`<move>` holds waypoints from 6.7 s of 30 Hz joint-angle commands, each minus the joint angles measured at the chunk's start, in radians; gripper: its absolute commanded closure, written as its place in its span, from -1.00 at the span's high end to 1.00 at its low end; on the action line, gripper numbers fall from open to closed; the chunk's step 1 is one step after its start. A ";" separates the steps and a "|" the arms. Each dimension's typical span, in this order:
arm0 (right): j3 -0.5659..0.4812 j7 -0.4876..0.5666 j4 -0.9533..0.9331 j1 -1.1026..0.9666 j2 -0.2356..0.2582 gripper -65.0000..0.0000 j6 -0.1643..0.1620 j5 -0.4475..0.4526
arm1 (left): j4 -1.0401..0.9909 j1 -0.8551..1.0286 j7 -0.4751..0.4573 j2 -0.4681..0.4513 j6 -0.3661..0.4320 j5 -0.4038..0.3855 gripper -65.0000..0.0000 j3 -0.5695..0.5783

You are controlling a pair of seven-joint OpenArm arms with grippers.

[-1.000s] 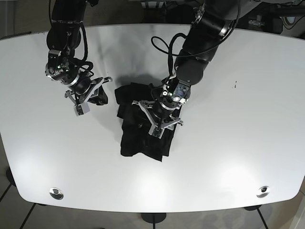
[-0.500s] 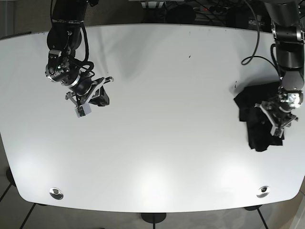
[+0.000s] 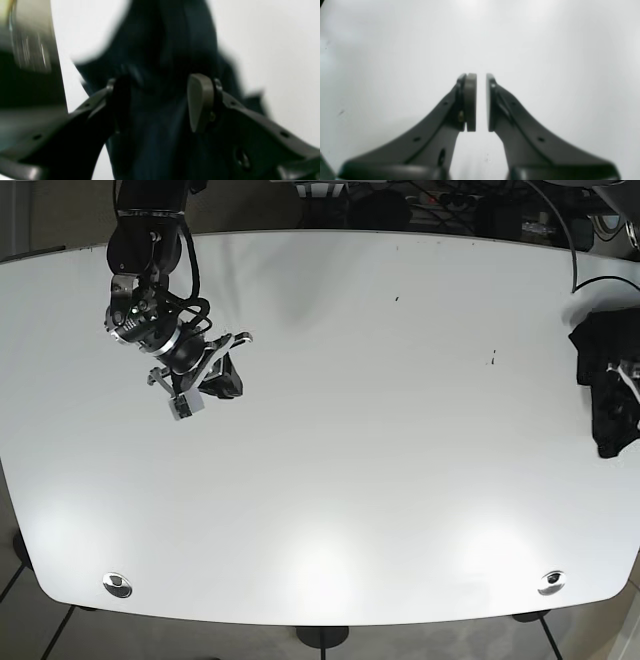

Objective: Fold the T-shirt properly

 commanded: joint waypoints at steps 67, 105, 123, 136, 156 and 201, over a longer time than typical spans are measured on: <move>-0.548 1.209 -1.526 -0.111 0.059 -0.81 -0.349 0.022 | -0.594 0.420 -0.045 0.800 0.458 0.298 -0.29 -0.391; -0.545 1.216 -1.530 -0.069 0.054 -0.82 -0.353 0.038 | -0.617 0.387 -0.043 0.826 0.486 0.312 -0.27 -0.390; -0.551 1.213 -1.527 -0.070 0.056 -0.82 -0.357 0.040 | -0.615 0.375 -0.049 0.828 0.492 0.303 -0.26 -0.388; -0.548 1.210 -1.531 -0.065 0.052 -0.81 -0.352 0.041 | -0.620 0.367 -0.052 0.828 0.494 0.306 -0.27 -0.390; -0.554 1.202 -1.528 -0.060 0.054 -0.81 -0.360 0.048 | -0.613 0.371 -0.060 0.828 0.498 0.303 -0.27 -0.391; -0.558 1.163 -1.537 -0.055 0.034 -0.82 -0.360 0.052 | -0.583 0.385 -0.042 0.836 0.513 0.304 -0.26 -0.376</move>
